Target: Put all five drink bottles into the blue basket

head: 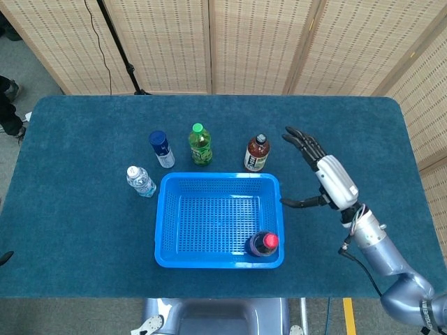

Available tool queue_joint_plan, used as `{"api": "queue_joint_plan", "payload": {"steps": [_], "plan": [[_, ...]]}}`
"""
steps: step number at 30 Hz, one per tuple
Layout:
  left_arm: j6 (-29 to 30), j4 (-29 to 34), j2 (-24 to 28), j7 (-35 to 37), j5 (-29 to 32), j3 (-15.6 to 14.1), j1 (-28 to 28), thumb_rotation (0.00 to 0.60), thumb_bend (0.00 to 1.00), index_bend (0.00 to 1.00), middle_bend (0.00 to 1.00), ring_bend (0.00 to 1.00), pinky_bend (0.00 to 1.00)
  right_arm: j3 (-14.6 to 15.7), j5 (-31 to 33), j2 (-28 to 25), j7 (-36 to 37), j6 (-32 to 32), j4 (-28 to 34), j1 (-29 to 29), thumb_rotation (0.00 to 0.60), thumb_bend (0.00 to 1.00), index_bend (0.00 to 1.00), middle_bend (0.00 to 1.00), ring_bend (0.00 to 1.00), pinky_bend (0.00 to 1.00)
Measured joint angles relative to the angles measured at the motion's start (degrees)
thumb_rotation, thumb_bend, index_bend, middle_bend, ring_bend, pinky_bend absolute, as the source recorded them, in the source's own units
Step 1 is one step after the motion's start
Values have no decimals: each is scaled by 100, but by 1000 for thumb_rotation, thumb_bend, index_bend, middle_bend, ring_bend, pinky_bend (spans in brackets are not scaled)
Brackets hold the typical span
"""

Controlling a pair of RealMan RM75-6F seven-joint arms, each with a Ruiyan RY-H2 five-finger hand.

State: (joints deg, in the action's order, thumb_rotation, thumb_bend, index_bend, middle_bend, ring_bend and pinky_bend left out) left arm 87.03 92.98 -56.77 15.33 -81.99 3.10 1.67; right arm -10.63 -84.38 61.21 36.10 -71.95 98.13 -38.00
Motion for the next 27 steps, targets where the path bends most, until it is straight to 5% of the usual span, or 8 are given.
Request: {"api": "queue_joint_plan", "payload": {"steps": [13,27], "plan": [[-25,70,-52,-282,25,1,-26,600,0,0,0,0,0,-133,700,625,1579,2081,-2261,-535,600,0,0,0,0,0],[-241,264,-166,-902,403,133,-179,600,0,0,0,0,0,-25,213,2042,2501,2878,-4063,-1265,600,0,0,0,0,0]]}}
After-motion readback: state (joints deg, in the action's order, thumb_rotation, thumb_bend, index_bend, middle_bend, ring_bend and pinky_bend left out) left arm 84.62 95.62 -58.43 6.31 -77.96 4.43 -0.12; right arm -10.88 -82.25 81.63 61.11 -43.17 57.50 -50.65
